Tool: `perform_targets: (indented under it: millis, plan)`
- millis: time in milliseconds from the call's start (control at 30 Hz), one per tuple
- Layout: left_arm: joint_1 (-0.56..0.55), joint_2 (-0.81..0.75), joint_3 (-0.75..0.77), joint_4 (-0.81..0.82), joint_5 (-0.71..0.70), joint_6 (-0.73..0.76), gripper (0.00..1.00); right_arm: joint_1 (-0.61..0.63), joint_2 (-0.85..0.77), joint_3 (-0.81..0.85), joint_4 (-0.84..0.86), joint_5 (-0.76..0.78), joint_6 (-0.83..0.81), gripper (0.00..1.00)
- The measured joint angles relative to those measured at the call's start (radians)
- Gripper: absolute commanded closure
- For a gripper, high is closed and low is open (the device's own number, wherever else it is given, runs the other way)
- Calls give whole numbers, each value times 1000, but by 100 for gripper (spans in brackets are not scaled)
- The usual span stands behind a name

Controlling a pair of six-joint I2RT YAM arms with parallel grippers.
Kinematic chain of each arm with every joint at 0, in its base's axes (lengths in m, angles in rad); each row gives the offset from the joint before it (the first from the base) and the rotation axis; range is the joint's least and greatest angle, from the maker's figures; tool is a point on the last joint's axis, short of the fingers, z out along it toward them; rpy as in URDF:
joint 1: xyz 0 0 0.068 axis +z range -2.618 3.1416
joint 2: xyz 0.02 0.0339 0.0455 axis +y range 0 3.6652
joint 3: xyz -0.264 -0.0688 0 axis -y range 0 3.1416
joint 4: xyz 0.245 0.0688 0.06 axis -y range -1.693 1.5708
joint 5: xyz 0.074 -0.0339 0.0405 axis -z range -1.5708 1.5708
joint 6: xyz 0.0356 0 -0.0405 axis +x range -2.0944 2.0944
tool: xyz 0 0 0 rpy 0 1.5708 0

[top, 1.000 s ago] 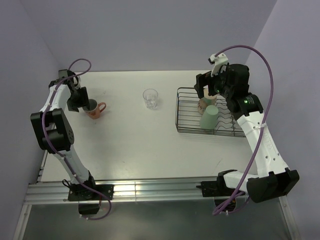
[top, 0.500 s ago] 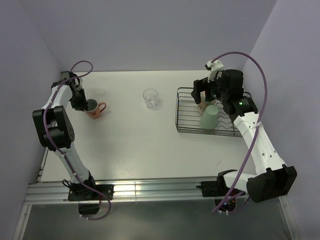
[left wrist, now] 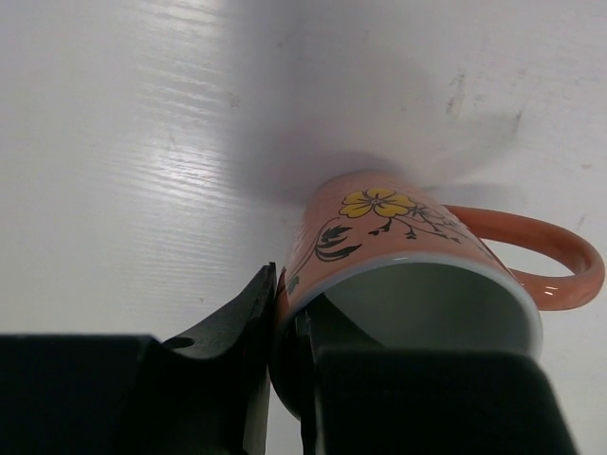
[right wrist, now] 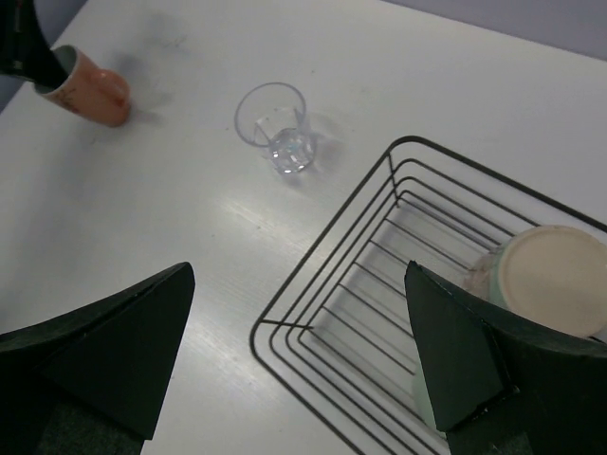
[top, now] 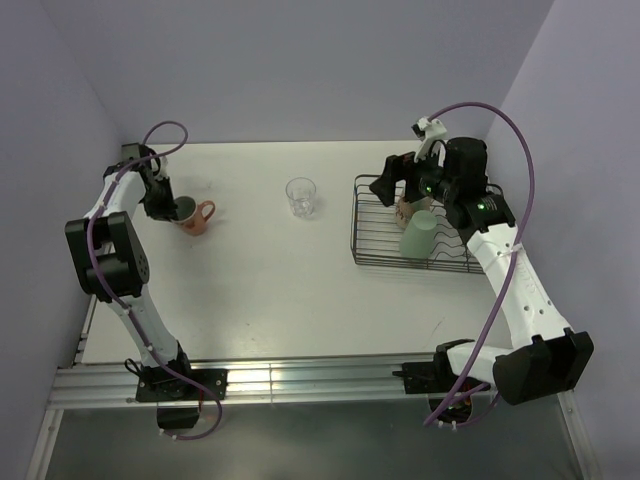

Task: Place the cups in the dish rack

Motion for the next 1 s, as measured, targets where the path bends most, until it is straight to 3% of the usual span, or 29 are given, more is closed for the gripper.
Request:
perform_targets:
  millis: [200,533,667,800,1000]
  plan:
    - [-24,-152,-71,64,69,58,100,0,4,45,6,-109,103,0]
    - [-263,-878,-338,463,138,343,100,32,-39,-13,159,-334,374,0]
    - [-322,-1081,-501,661,204,428,100,46,-26,-18,261,-442,496,0]
    - [-370,-1205,-638,832,303,530,100,98,-6,-71,482,-558,673,1]
    - [-415,-1267,-703,953,424,640,100,212,78,-114,718,-658,871,5]
